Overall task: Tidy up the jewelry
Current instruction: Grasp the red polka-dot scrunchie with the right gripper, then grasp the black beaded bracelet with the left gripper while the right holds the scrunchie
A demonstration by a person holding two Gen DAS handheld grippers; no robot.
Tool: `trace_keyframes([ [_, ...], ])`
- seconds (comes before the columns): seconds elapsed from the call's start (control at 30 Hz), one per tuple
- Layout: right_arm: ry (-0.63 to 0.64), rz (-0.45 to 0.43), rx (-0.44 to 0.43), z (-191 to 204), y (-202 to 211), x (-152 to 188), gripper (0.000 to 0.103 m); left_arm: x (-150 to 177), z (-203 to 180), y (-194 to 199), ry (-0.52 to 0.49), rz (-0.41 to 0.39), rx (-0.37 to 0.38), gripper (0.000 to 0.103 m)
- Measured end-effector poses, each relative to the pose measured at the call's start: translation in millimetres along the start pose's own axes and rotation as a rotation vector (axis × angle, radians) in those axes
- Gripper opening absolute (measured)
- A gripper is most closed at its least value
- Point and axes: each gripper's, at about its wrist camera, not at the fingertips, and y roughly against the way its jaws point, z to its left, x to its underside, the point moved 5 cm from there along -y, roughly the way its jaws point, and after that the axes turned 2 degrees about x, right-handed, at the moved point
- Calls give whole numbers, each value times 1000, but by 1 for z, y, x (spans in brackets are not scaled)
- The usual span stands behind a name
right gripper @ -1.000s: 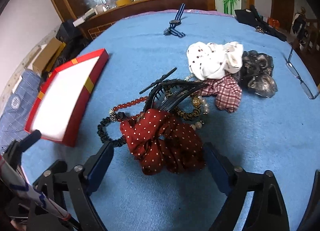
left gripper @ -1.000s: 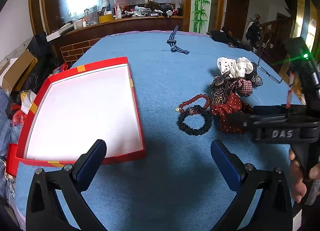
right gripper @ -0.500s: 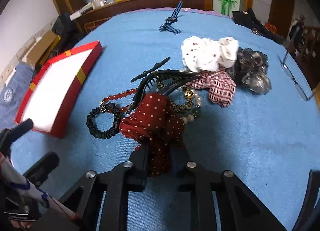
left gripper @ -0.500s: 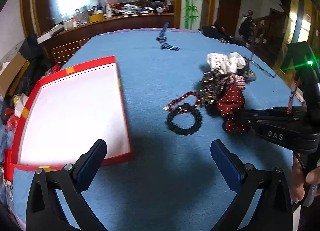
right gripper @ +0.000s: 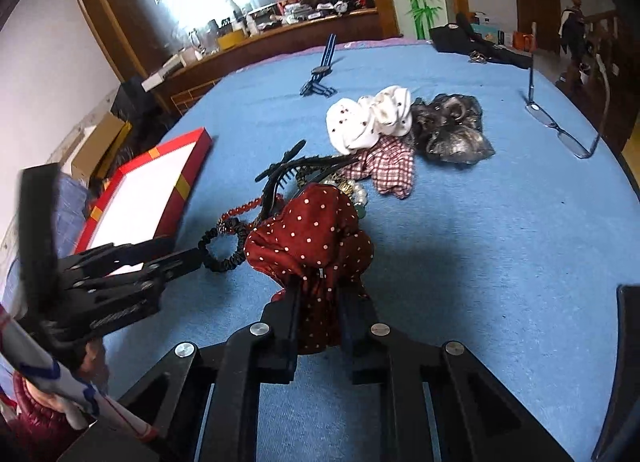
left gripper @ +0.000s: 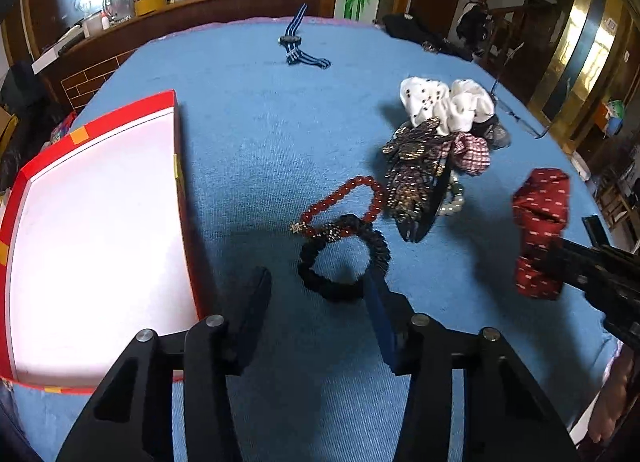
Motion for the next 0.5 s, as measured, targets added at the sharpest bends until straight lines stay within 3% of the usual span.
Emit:
trace_keyframes([
  [0.17,-3,-5,-18,0,2,-1,18,-4,0,-12,-10,26,-9,39],
  [0.5,-9,-11,-31,3,6,0,18,6,-8,-20,-25,47,-8,9],
])
